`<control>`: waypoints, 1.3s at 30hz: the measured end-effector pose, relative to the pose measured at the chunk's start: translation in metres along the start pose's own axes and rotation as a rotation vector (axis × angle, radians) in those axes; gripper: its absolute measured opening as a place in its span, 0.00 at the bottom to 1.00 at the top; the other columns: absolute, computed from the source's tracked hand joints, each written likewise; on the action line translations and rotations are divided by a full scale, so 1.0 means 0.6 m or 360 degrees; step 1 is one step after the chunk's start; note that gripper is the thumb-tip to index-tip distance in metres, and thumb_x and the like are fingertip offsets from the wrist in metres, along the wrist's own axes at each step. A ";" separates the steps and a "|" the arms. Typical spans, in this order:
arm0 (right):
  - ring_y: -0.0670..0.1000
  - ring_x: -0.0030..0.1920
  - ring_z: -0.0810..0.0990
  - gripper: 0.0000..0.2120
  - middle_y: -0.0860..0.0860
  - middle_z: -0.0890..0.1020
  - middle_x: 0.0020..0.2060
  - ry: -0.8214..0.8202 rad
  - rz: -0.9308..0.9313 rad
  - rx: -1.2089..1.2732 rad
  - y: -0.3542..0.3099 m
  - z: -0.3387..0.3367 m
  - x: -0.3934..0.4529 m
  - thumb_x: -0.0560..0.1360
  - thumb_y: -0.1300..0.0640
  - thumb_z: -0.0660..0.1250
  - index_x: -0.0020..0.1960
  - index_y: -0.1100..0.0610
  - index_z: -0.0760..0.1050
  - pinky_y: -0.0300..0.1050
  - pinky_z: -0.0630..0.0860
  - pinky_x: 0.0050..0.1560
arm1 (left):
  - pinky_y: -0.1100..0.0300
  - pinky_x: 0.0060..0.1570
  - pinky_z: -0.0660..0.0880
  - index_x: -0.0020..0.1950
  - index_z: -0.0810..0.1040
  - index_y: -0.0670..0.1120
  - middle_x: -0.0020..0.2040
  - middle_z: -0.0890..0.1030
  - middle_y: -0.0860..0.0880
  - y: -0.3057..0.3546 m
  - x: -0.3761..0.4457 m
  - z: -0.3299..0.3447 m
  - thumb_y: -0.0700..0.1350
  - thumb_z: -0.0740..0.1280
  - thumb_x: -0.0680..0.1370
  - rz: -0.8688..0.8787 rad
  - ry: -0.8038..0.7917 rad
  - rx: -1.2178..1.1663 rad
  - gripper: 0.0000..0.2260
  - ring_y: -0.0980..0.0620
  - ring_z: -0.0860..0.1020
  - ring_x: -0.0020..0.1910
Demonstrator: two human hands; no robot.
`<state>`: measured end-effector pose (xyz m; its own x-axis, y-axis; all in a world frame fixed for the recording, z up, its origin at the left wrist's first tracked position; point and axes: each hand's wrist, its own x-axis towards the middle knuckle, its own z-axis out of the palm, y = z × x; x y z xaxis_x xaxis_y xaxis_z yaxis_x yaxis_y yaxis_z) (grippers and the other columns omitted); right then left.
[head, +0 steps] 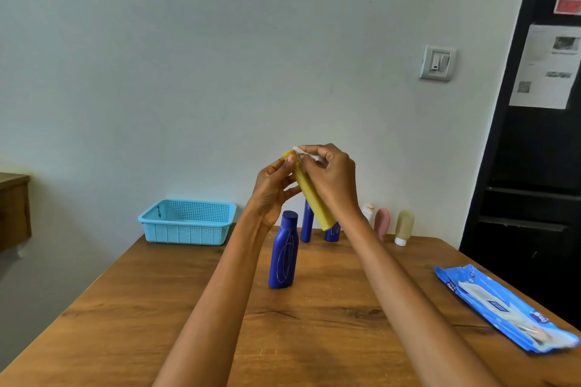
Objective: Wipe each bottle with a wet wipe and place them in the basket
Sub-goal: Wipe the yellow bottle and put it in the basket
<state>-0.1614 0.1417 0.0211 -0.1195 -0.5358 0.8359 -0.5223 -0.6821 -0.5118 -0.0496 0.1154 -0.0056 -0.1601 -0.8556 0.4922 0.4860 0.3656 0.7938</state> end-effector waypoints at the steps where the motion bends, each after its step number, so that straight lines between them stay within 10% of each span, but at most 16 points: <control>1: 0.45 0.48 0.80 0.10 0.50 0.82 0.48 -0.0024 -0.0072 -0.0018 -0.004 0.000 -0.006 0.75 0.56 0.69 0.54 0.56 0.82 0.37 0.78 0.46 | 0.58 0.45 0.79 0.58 0.78 0.42 0.48 0.82 0.46 0.001 0.000 -0.001 0.51 0.66 0.72 0.0003 0.0023 -0.0001 0.19 0.51 0.80 0.47; 14: 0.49 0.49 0.81 0.22 0.49 0.82 0.54 -0.0077 -0.0190 -0.0436 0.016 -0.028 -0.039 0.73 0.52 0.71 0.65 0.55 0.74 0.39 0.77 0.48 | 0.62 0.41 0.80 0.58 0.79 0.43 0.48 0.83 0.49 0.018 0.002 0.023 0.52 0.68 0.75 -0.0089 0.0198 0.0214 0.17 0.51 0.82 0.50; 26: 0.50 0.43 0.80 0.14 0.54 0.80 0.45 -0.0303 0.0936 0.1161 0.031 -0.052 -0.035 0.76 0.61 0.63 0.62 0.59 0.75 0.46 0.80 0.42 | 0.60 0.45 0.79 0.52 0.76 0.46 0.47 0.80 0.47 0.020 -0.001 0.002 0.44 0.63 0.78 -0.0091 -0.0077 0.0207 0.05 0.51 0.79 0.45; 39: 0.52 0.56 0.81 0.17 0.54 0.81 0.58 -0.0428 0.0625 0.0926 0.021 -0.040 -0.032 0.77 0.61 0.64 0.65 0.59 0.73 0.42 0.80 0.51 | 0.57 0.48 0.79 0.62 0.74 0.46 0.54 0.83 0.50 0.027 -0.003 -0.031 0.61 0.79 0.56 0.0103 -0.0307 0.0031 0.39 0.51 0.81 0.54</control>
<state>-0.1862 0.1551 0.0034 0.0443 -0.8462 0.5310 0.0561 -0.5286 -0.8470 -0.0253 0.1158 -0.0003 -0.2916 -0.7446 0.6005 0.4841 0.4265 0.7640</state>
